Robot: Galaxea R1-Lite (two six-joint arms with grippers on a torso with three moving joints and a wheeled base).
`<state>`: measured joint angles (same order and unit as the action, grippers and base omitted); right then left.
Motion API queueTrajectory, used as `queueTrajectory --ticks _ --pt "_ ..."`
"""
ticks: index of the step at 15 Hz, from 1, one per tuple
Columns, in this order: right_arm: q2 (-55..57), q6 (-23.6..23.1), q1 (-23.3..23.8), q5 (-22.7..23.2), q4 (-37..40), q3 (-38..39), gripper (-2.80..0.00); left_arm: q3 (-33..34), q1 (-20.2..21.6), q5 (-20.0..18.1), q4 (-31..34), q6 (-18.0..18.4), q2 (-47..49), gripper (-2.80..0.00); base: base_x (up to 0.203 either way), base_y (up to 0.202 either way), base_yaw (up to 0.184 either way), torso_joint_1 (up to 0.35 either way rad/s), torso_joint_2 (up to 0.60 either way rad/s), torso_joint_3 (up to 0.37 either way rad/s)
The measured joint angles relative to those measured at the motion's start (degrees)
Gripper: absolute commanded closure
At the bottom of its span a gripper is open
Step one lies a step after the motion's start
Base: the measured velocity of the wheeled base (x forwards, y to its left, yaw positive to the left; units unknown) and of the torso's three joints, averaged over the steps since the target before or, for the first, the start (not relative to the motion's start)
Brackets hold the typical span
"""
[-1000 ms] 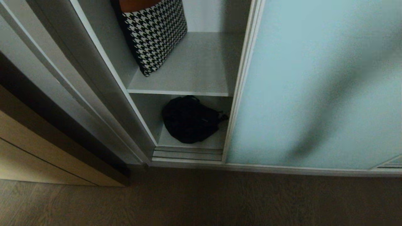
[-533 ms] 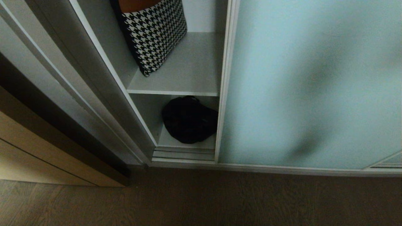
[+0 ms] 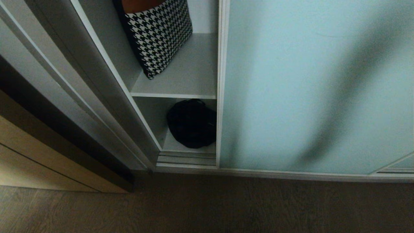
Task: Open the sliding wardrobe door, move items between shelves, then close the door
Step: Close the door
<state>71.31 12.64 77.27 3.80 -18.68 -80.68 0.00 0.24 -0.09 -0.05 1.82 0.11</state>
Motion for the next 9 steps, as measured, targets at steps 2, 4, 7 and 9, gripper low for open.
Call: queueTrajectory --ticks 2,4,7,9 --pt "5.98 0.06 1.74 0.29 0.49 -6.11 0.0 0.0 0.0 -0.01 -0.02 0.0 0.0 0.0 0.0 0.0 0.0 0.0 0.0 0.0" --pt "12.12 0.2 3.74 0.73 0.74 -12.92 0.0 0.0 0.0 -0.01 -0.02 0.05 0.0 0.0 0.0 0.0 0.0 0.0 0.0 0.0" --pt "20.42 4.12 4.73 4.81 0.71 -22.12 0.0 0.0 0.0 -0.01 -0.05 0.02 0.0 0.0 0.0 0.0 0.0 0.0 0.0 0.0" --pt "24.73 10.5 4.87 11.37 0.68 -25.82 0.0 0.0 0.0 -0.01 -0.01 0.02 0.0 0.0 0.0 0.0 0.0 0.0 0.0 0.0"
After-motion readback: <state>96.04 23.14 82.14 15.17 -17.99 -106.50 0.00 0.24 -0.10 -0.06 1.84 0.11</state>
